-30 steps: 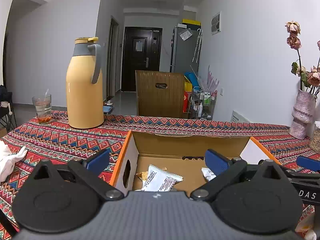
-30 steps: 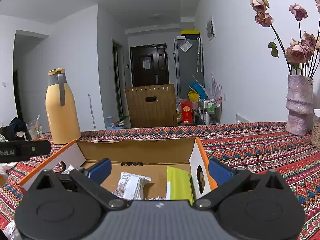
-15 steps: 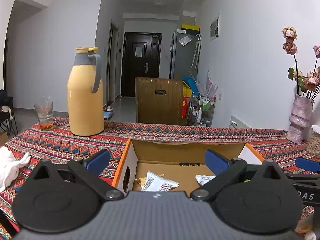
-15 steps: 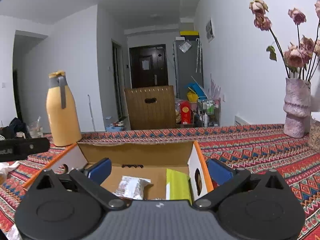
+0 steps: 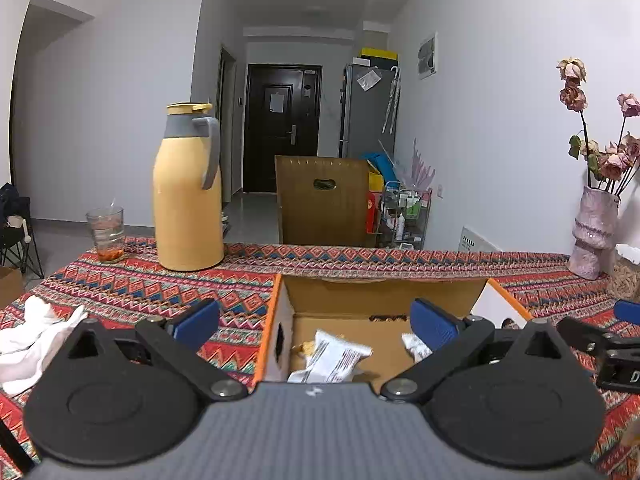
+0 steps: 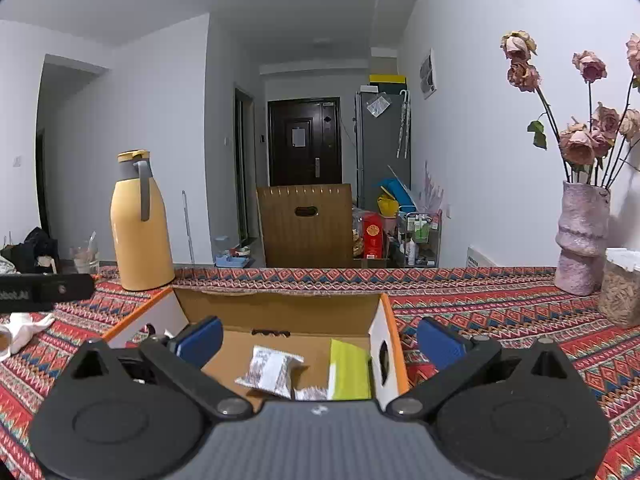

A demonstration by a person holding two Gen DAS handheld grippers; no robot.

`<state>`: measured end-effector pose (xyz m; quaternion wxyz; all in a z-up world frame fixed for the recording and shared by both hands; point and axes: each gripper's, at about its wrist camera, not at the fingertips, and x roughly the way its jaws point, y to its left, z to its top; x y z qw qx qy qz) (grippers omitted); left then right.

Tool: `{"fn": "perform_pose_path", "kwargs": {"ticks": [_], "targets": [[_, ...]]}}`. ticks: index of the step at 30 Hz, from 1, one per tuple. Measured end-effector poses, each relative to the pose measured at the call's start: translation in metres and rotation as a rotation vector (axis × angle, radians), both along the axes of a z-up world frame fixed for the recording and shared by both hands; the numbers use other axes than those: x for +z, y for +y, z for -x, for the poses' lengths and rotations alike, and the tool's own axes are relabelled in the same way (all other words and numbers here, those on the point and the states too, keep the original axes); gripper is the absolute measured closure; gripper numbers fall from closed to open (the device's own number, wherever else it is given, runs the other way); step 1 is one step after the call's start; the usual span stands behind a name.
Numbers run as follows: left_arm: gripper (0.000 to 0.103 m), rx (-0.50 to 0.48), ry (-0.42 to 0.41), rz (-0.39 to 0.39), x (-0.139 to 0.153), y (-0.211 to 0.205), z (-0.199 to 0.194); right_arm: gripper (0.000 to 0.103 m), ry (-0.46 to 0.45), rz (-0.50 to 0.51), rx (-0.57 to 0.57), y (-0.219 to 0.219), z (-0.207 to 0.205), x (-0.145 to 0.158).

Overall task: Organize snacks
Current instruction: 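Move both grippers back to the pile and grasp the lime-green packet with the right gripper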

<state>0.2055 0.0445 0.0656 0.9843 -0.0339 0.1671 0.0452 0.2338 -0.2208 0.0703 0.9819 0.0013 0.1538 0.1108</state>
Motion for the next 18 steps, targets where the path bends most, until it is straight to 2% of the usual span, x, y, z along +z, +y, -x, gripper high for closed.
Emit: {"fn": "perform_pose_path", "kwargs": {"ticks": [8, 18], "targets": [[0.0, 0.013, 0.038, 0.001, -0.009, 0.019, 0.034, 0.0, 0.035, 0.019, -0.014, -0.016, 0.029, -0.01], [0.0, 0.048, 0.124, -0.021, -0.044, 0.038, 0.06, 0.0, 0.127, 0.013, -0.031, -0.031, 0.057, -0.039]]}}
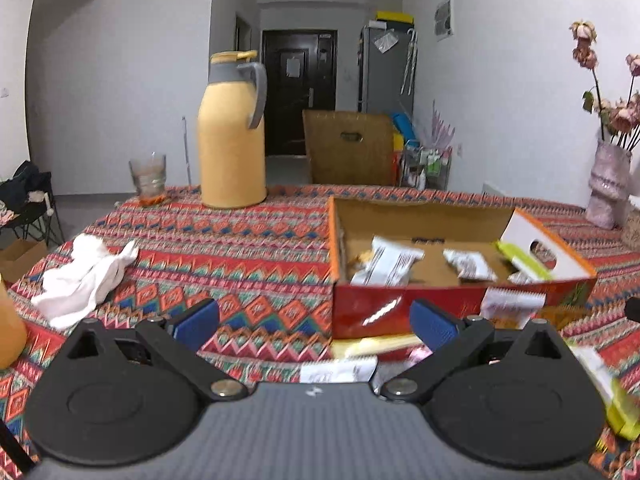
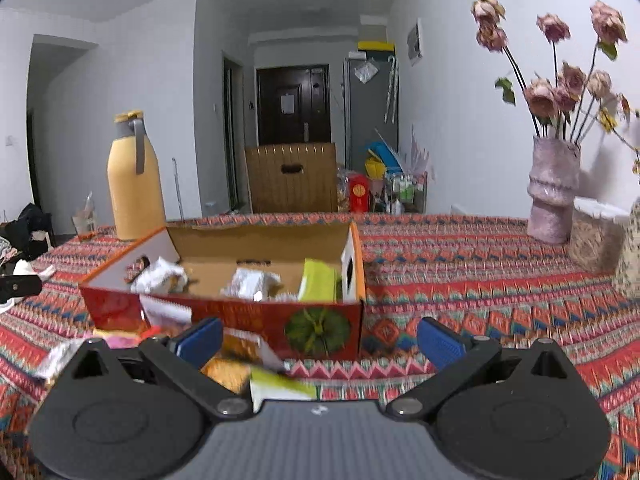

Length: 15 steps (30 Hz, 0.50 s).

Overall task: Organize snacks
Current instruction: 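Move both grippers back to the pile and grasp the lime-green packet with the right gripper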

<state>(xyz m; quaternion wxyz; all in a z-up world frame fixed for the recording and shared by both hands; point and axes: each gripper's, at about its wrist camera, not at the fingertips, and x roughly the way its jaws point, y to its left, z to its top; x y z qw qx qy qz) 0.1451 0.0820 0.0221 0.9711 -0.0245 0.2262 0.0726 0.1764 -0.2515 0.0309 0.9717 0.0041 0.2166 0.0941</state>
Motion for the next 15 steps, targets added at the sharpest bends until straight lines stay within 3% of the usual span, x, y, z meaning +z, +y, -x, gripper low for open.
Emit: {"fn": "perform_pose_path", "kwargs": {"ticks": [9, 15], "targets": [[0.0, 0.028, 0.023, 0.045, -0.03, 0.009, 0.007, 0.0, 0.064, -0.048, -0.02, -0.004, 0.018, -0.026], [0.0, 0.015, -0.014, 0.037, -0.034, 0.007, 0.012, 0.0, 0.092, -0.046, -0.026, -0.003, 0.022, -0.033]]}}
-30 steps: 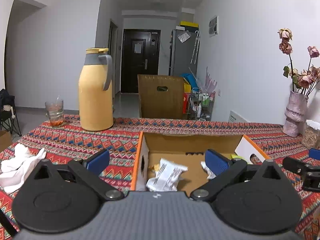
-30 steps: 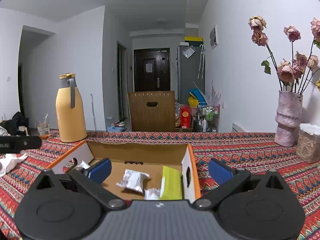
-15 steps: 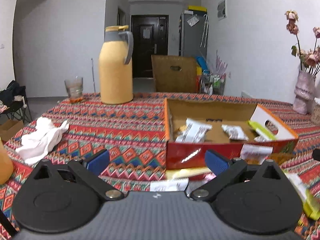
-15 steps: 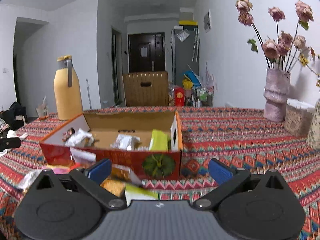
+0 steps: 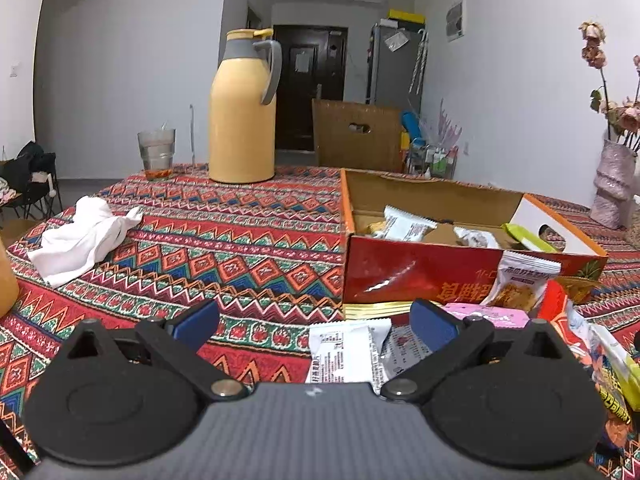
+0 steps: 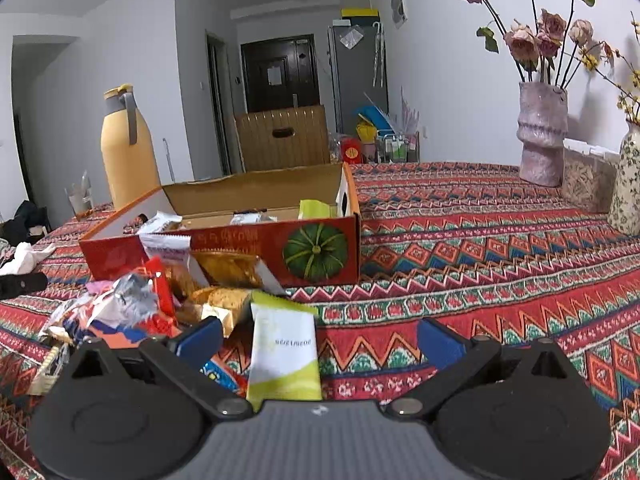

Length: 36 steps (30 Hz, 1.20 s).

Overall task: Organize snacks
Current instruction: 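Move both grippers back to the pile and grasp the lime-green packet with the right gripper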

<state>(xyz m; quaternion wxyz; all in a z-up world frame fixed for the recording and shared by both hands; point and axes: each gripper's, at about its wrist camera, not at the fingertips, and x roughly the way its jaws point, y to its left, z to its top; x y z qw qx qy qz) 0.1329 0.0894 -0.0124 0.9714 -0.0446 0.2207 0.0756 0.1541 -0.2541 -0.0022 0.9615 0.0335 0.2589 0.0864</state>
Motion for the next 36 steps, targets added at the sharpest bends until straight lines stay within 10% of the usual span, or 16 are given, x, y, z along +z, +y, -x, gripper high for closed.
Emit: {"fn": "perform_pose_path", "kwargs": {"ticks": [14, 30, 36], "targets": [[0.0, 0.008, -0.01, 0.003, -0.002, -0.001, 0.002, 0.001, 0.033, 0.034, 0.012, 0.009, -0.01, -0.004], [0.0, 0.025, 0.005, 0.018, -0.005, 0.002, 0.0, 0.064, 0.133, 0.097, 0.116, 0.024, -0.039, -0.022], [0.0, 0.026, 0.01, 0.019, -0.005, 0.003, 0.0, 0.066, 0.1, 0.053, 0.095, 0.015, -0.036, -0.02]]}}
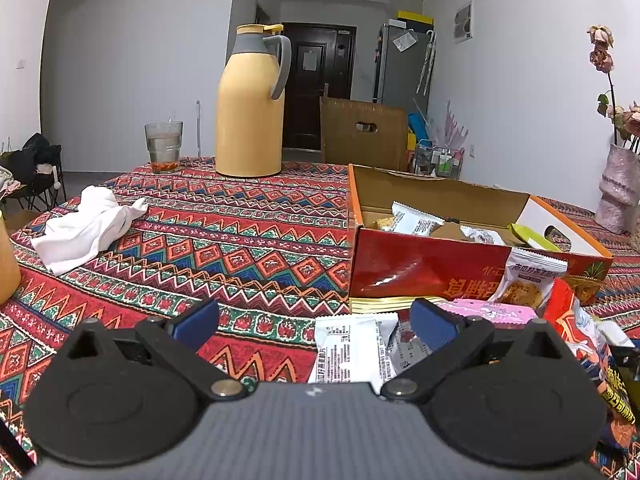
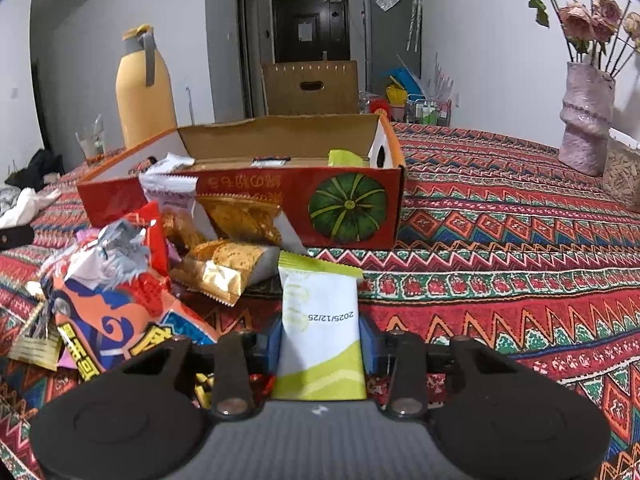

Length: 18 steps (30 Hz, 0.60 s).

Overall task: Organize snacks
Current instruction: 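Move both grippers back to the pile and grasp the lime-green packet with the right gripper, then grasp a white printed packet with the left gripper while the right holds the lime-green packet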

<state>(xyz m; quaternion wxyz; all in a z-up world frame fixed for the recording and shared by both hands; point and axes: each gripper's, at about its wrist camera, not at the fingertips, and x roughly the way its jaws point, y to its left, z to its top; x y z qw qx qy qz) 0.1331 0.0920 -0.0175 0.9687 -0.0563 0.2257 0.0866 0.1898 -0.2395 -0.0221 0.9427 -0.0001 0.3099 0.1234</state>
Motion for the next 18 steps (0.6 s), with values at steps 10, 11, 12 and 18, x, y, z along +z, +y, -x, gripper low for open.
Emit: {"fn": "perform_pose_path", "kwargs": {"ticks": [10, 11, 12, 18], "targets": [[0.0, 0.014, 0.037, 0.001, 0.0, 0.002, -0.005, 0.066, -0.102, -0.085, -0.099, -0.022, 0.012, 0.008], [0.0, 0.009, 0.05, 0.002, 0.0, 0.001, -0.006, 0.066, -0.105, -0.086, -0.099, -0.022, 0.012, 0.008], [0.0, 0.005, 0.066, 0.001, 0.0, 0.001, -0.008, 0.066, -0.107, -0.088, -0.098, -0.023, 0.013, 0.008], [0.0, -0.005, 0.161, -0.041, -0.003, -0.007, -0.019, 0.066, -0.121, -0.103, -0.094, -0.025, 0.015, 0.009]]}}
